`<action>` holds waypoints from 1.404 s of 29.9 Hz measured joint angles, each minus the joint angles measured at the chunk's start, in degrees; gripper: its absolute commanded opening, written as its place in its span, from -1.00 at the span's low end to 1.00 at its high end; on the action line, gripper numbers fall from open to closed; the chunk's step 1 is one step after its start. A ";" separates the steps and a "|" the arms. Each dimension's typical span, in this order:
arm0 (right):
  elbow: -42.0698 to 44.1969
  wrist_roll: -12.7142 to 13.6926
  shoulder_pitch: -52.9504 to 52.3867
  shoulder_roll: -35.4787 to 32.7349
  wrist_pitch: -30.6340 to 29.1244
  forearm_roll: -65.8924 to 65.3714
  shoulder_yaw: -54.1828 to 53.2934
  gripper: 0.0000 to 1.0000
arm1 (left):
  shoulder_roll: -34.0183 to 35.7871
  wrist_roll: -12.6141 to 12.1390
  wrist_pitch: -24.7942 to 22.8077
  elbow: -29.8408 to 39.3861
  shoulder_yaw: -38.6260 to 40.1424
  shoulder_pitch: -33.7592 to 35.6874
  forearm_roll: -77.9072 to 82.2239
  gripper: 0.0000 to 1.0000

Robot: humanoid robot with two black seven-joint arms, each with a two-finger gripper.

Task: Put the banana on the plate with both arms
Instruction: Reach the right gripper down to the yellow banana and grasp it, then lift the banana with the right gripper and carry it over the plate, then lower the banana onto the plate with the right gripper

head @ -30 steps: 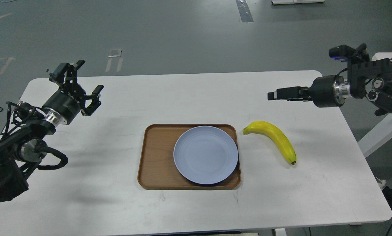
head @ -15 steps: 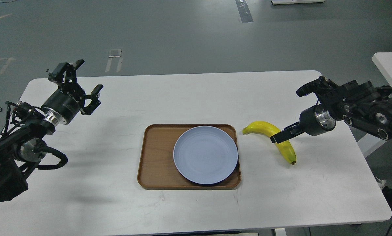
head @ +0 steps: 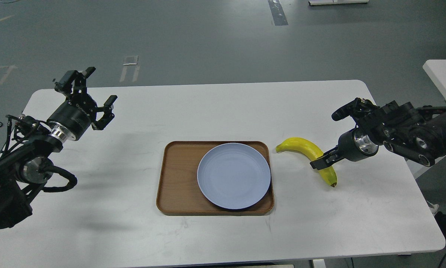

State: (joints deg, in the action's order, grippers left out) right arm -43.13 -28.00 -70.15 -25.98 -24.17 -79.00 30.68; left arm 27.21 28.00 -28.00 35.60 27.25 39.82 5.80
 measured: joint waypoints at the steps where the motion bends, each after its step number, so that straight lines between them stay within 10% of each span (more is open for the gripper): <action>1: -0.01 0.00 0.07 0.00 0.12 0.03 0.00 -0.75 | -0.09 0.00 0.00 0.00 0.00 0.00 0.00 0.96; 20: -17.07 0.01 -15.17 -13.75 0.41 1.12 -0.68 -0.80 | -0.87 0.00 0.00 -0.03 0.00 0.76 0.08 0.96; 42: -5.77 0.00 -9.38 13.90 0.00 12.85 3.12 -0.63 | -2.40 0.00 0.00 -0.36 0.00 0.88 0.15 0.96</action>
State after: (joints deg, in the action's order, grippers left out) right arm -48.91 -28.00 -79.53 -12.08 -24.17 -66.15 33.81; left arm 24.81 28.00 -28.00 35.24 27.25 40.70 5.95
